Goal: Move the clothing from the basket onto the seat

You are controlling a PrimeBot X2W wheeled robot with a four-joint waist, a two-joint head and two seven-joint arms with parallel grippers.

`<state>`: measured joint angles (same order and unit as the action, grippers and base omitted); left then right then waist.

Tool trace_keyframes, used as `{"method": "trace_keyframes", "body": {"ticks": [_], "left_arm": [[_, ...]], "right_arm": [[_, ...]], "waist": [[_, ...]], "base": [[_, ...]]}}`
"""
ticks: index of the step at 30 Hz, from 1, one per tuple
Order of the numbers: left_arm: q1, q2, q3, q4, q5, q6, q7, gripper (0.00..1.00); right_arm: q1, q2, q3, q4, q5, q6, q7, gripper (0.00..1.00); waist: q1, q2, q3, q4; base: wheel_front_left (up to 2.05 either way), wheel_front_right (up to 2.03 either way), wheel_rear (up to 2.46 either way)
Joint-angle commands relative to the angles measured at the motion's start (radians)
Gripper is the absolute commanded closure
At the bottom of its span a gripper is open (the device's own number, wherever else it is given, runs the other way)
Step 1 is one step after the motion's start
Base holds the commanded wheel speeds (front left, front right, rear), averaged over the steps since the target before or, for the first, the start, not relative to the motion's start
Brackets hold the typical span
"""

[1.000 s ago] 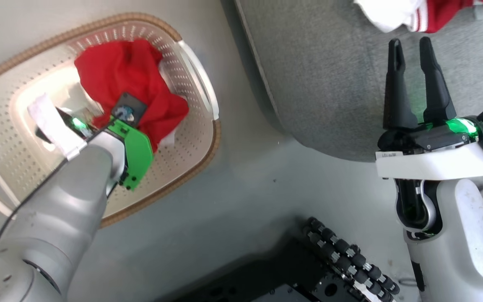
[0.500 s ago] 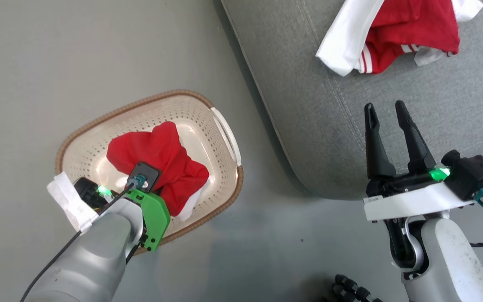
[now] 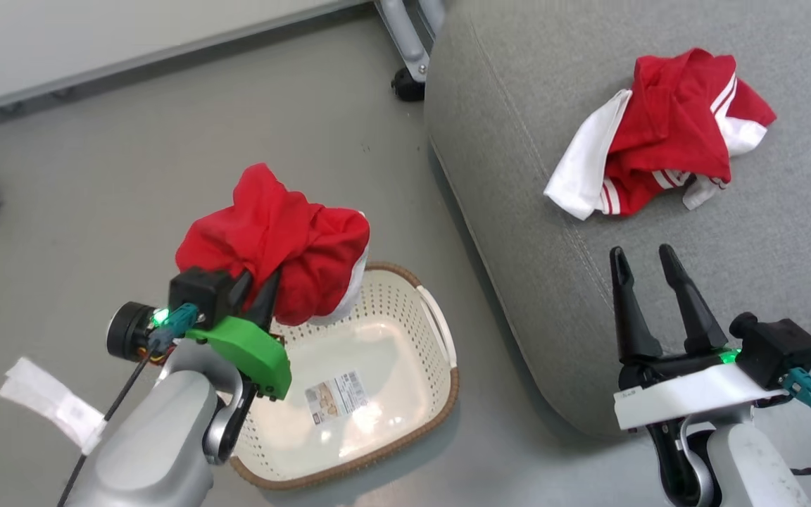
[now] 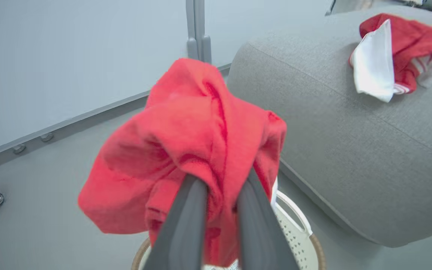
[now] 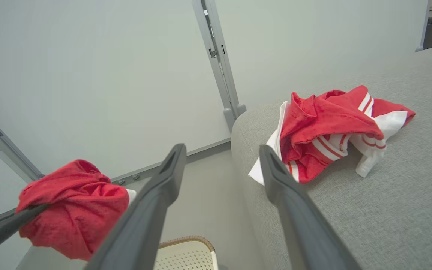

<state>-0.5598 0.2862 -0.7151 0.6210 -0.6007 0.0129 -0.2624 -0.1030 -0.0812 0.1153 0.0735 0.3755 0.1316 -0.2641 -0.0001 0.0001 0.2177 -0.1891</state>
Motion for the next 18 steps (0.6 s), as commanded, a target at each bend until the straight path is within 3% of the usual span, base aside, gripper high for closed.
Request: {"method": "trace_keyframes", "body": {"ticks": [1, 10, 18], "left_arm": [[0.055, 0.001, 0.056, -0.055, 0.025, 0.001, -0.003, 1.0], [0.284, -0.093, 0.414, -0.419, 0.213, -0.091, -0.002, 1.0], [0.381, -0.198, 0.583, -0.659, 0.254, -0.145, -0.002, 1.0]], "right_arm": [[0.022, -0.005, 0.003, 0.003, 0.004, -0.002, 0.0, 0.0], [0.054, -0.016, 0.026, 0.008, 0.011, -0.002, 0.0, 0.0], [0.075, -0.025, 0.035, 0.01, 0.016, -0.002, 0.0, 0.0]], "waist": [[0.0001, -0.0001, -0.136, 0.08], [0.0001, -0.0001, -0.204, 0.092], [0.0001, -0.0001, -0.229, 0.099]], "base": [[0.0, 0.0, 0.0], [0.0, 0.0, 0.0], [0.0, 0.0, 0.0]]}}
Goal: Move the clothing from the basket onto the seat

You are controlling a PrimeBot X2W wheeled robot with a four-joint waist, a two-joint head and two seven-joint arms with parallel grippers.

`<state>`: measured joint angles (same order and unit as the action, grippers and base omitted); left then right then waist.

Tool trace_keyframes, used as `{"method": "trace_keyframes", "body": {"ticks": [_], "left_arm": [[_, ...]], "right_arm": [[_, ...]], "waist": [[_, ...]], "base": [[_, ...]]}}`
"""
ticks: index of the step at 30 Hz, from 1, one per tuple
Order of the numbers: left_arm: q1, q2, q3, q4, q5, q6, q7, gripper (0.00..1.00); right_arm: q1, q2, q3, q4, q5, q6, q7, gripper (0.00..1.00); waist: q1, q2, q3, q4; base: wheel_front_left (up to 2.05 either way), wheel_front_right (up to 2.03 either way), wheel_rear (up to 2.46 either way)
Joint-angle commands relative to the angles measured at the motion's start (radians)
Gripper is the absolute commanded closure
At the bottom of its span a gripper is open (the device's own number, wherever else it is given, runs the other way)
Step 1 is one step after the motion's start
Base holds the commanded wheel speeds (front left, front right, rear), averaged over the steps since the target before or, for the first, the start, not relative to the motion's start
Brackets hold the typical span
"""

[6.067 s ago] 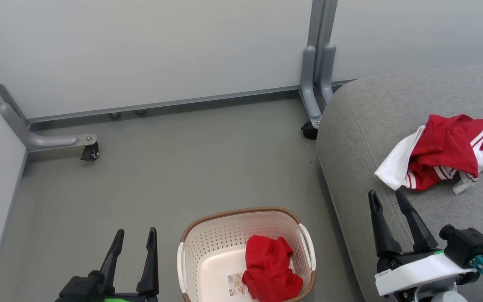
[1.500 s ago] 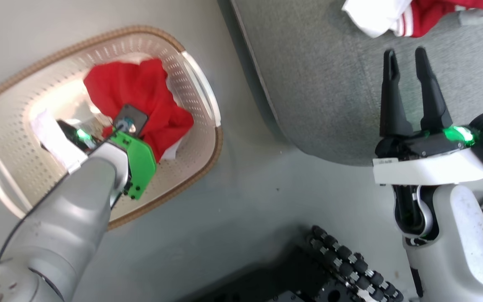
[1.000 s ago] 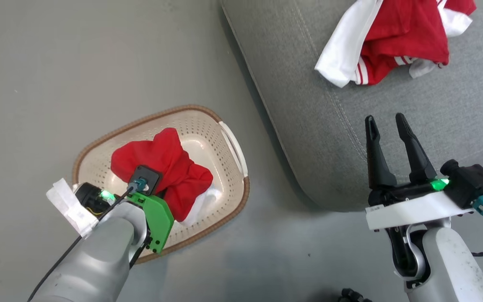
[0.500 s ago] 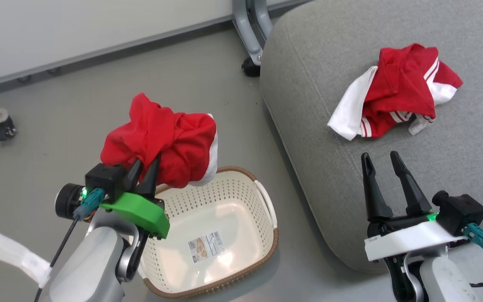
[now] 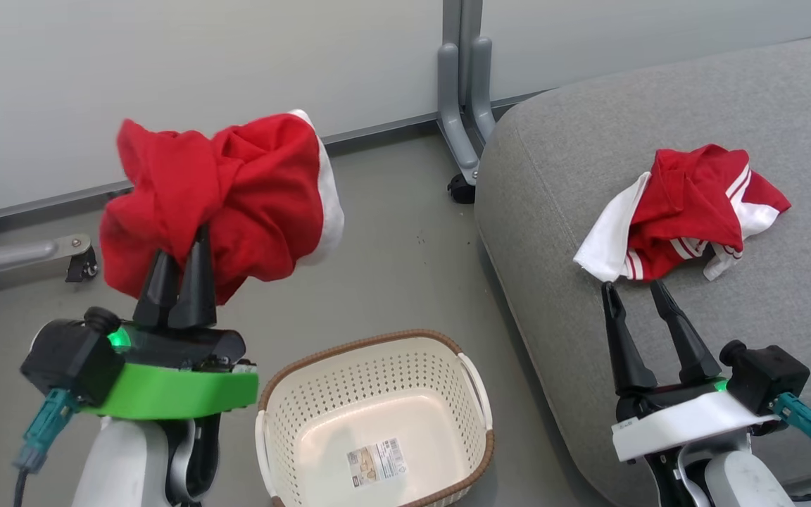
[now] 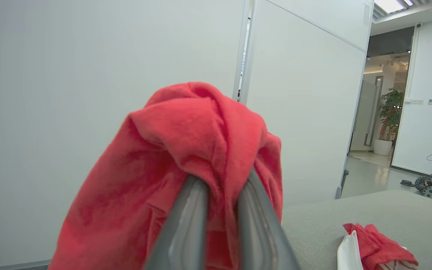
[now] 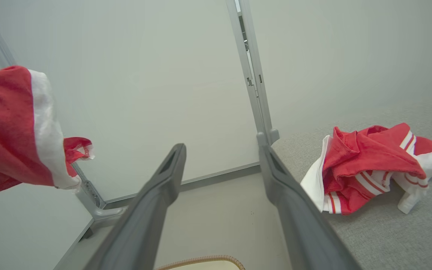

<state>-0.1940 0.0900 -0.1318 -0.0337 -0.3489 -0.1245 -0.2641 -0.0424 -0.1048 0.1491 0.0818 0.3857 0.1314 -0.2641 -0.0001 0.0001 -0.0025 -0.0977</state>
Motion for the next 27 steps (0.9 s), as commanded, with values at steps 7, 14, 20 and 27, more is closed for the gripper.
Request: {"method": "trace_keyframes", "body": {"ticks": [7, 14, 20, 27], "left_arm": [[0.051, 0.011, -0.127, -0.178, -0.065, -0.008, 0.0, 1.0], [0.014, 0.073, -0.294, -0.247, -0.118, -0.007, 0.0, 1.0], [0.004, 0.088, -0.369, -0.264, -0.153, -0.007, 0.0, 1.0], [0.007, 0.092, -0.368, -0.255, -0.169, -0.007, 0.0, 1.0]], "right_arm": [[0.042, -0.004, 0.008, 0.005, 0.004, -0.001, 0.0, 0.0], [0.046, -0.009, 0.007, 0.007, 0.001, -0.002, 0.0, 0.0], [0.031, -0.01, 0.01, 0.005, 0.0, -0.002, 0.0, 0.0], [0.026, -0.014, 0.012, 0.002, 0.006, -0.001, 0.0, 0.0]], "waist": [[0.0001, -0.0001, -0.023, 0.009], [0.0001, -0.0001, -0.025, 0.006], [0.0001, -0.0001, -0.021, -0.007], [0.0001, -0.0001, -0.016, -0.021]], "base": [[0.0, 0.0, 0.0], [0.0, 0.0, 0.0], [0.0, 0.0, 0.0], [0.0, 0.0, 0.0]]}}
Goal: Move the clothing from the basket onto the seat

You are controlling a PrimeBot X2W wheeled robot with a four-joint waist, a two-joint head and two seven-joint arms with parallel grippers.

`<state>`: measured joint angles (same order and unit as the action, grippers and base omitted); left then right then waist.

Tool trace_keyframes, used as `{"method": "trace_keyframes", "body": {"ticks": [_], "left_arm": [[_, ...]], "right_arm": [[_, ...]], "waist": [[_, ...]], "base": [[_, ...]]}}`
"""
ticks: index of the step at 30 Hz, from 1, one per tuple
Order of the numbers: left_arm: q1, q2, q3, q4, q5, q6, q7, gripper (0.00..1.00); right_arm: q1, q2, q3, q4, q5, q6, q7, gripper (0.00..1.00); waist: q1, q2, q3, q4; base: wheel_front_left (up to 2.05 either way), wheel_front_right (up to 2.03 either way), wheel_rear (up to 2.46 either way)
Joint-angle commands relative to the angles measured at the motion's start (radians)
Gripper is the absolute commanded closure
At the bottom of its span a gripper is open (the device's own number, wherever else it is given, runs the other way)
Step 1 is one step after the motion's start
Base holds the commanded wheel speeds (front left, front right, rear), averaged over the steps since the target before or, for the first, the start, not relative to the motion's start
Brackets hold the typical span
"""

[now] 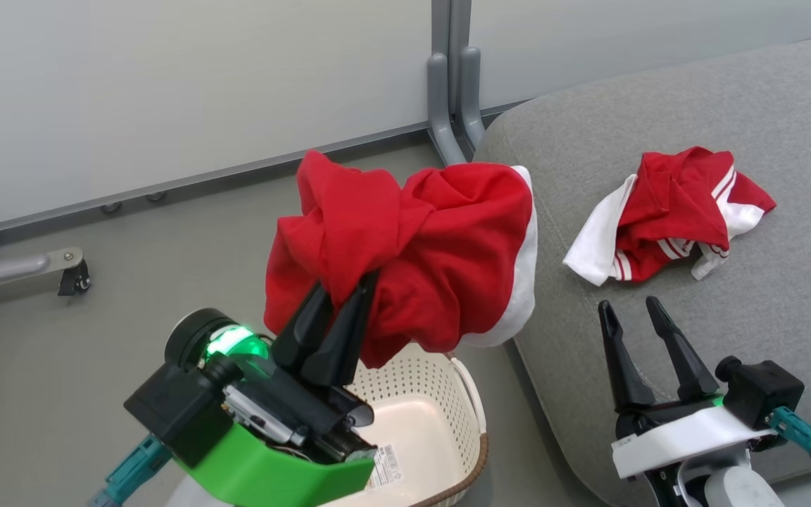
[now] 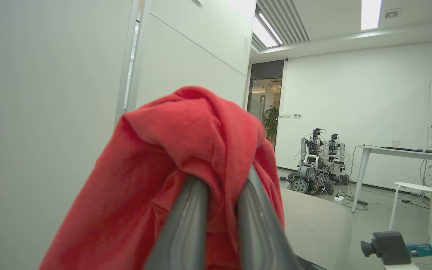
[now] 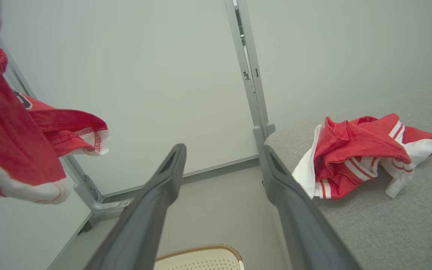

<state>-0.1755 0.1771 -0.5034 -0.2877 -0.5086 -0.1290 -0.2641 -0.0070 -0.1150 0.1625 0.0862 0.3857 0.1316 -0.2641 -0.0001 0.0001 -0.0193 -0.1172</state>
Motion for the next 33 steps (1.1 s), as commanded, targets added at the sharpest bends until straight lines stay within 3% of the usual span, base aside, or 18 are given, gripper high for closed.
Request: {"method": "trace_keyframes", "body": {"ticks": [1, 9, 14, 20, 33], "left_arm": [[-0.013, 0.004, 0.006, 0.0, -0.008, -0.003, 0.0, 1.0], [-0.024, 0.01, 0.003, 0.013, -0.001, -0.003, 0.0, 1.0], [-0.023, 0.01, 0.006, 0.025, -0.01, -0.003, 0.0, 1.0], [-0.028, 0.02, 0.002, 0.027, -0.014, -0.003, 0.0, 1.0], [-0.053, 0.059, -0.104, 0.015, -0.01, -0.003, 0.0, 1.0]], "right_arm": [[-0.013, -0.005, -0.002, -0.006, 0.01, -0.002, 0.0, 0.0], [-0.048, -0.103, 0.132, -0.095, 0.165, -0.002, 0.0, 0.0], [-0.062, -0.223, 0.269, -0.202, 0.311, -0.002, 0.0, 0.0], [-0.108, -0.362, 0.408, -0.285, 0.392, -0.002, 0.0, 0.0], [-0.267, -0.481, 0.582, -0.302, 0.478, -0.002, 0.0, 0.0]], "waist": [[0.0001, -0.0001, 0.002, -0.002], [0.0001, -0.0001, 0.01, -0.004], [0.0001, -0.0001, 0.012, 0.003], [0.0001, -0.0001, 0.016, 0.003], [0.0001, -0.0001, 0.015, 0.015]], "base": [[0.0, 0.0, 0.0], [0.0, 0.0, 0.0], [0.0, 0.0, 0.0], [0.0, 0.0, 0.0], [0.0, 0.0, 0.0]]}}
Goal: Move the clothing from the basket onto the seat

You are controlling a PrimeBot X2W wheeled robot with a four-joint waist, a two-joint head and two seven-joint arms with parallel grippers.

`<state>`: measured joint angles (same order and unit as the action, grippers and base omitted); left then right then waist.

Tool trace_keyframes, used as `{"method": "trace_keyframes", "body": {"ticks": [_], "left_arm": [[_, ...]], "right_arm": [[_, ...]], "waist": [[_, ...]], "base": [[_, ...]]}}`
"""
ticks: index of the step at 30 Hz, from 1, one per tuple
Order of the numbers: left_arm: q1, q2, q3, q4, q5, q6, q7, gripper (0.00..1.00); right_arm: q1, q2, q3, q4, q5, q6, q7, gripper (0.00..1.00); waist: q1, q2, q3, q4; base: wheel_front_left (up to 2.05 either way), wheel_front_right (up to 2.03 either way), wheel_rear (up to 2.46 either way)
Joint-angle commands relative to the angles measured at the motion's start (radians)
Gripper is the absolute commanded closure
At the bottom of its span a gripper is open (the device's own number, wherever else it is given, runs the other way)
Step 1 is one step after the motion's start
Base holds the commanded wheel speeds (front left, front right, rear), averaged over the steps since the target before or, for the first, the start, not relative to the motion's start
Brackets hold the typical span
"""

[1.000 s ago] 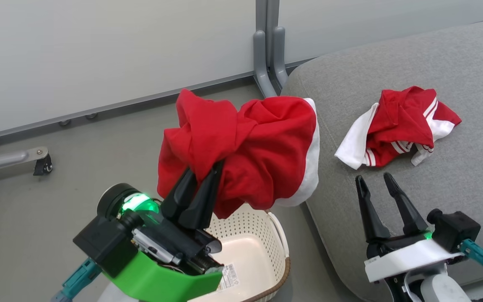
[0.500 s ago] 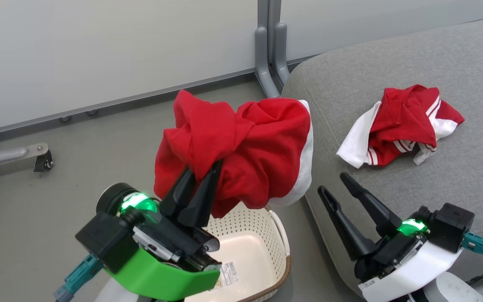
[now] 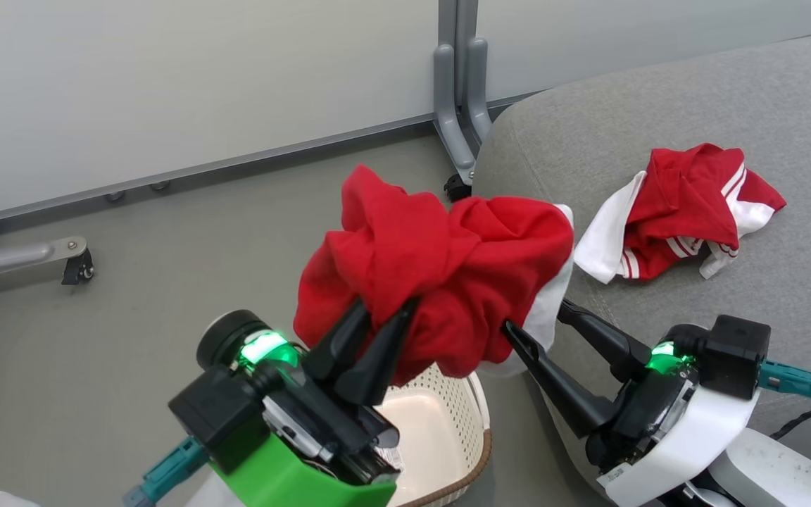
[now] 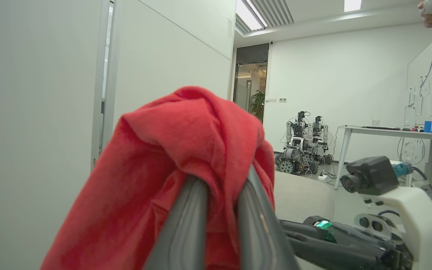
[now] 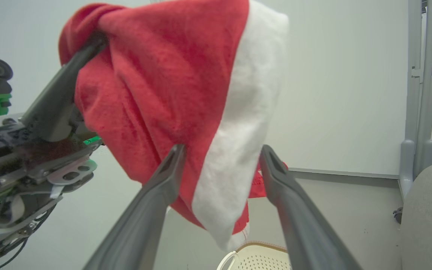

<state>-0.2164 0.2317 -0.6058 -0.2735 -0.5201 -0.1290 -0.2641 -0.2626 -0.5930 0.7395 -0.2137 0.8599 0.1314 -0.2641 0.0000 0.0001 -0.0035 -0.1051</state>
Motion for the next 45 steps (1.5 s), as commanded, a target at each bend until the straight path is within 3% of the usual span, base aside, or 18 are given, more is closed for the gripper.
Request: {"method": "trace_keyframes", "body": {"ticks": [1, 11, 22, 23, 24, 45], "left_arm": [[-0.015, 0.007, -0.008, 0.002, 0.003, -0.003, 0.0, 1.0], [-0.019, 0.004, -0.053, 0.012, -0.018, -0.003, 0.0, 1.0], [-0.038, 0.008, -0.098, 0.046, -0.043, -0.003, 0.0, 1.0], [-0.04, 0.007, -0.1, 0.047, -0.046, -0.003, 0.0, 1.0], [-0.041, 0.006, -0.101, 0.048, -0.048, -0.003, 0.0, 1.0], [-0.012, -0.007, -0.077, 0.063, -0.041, -0.003, 0.0, 1.0]], "right_arm": [[-0.021, -0.008, 0.016, -0.003, 0.005, -0.001, 0.0, 0.0], [-0.11, -0.015, 0.13, 0.017, -0.049, -0.001, 0.0, 0.0], [-0.156, 0.063, 0.155, 0.07, -0.097, -0.001, 0.0, 0.0], [-0.156, 0.068, 0.157, 0.075, -0.099, -0.001, 0.0, 0.69], [-0.154, 0.071, 0.158, 0.081, -0.099, -0.001, 0.0, 1.0], [-0.093, 0.105, 0.084, 0.086, -0.113, -0.001, 0.0, 1.0]], "waist": [[0.0, -0.0001, -0.001, 0.005], [0.0, -0.0001, -0.006, 0.017], [0.0, -0.0001, -0.004, 0.026], [0.0, -0.0001, -0.005, 0.027], [0.0, -0.0001, -0.005, 0.028], [0.0, -0.0001, -0.014, 0.025]], "base": [[0.0, 0.0, 0.0], [0.0, 0.0, 0.0], [0.0, 0.0, 0.0], [0.0, 0.0, 0.0], [0.0, 0.0, 0.0], [0.0, 0.0, 0.0]]}}
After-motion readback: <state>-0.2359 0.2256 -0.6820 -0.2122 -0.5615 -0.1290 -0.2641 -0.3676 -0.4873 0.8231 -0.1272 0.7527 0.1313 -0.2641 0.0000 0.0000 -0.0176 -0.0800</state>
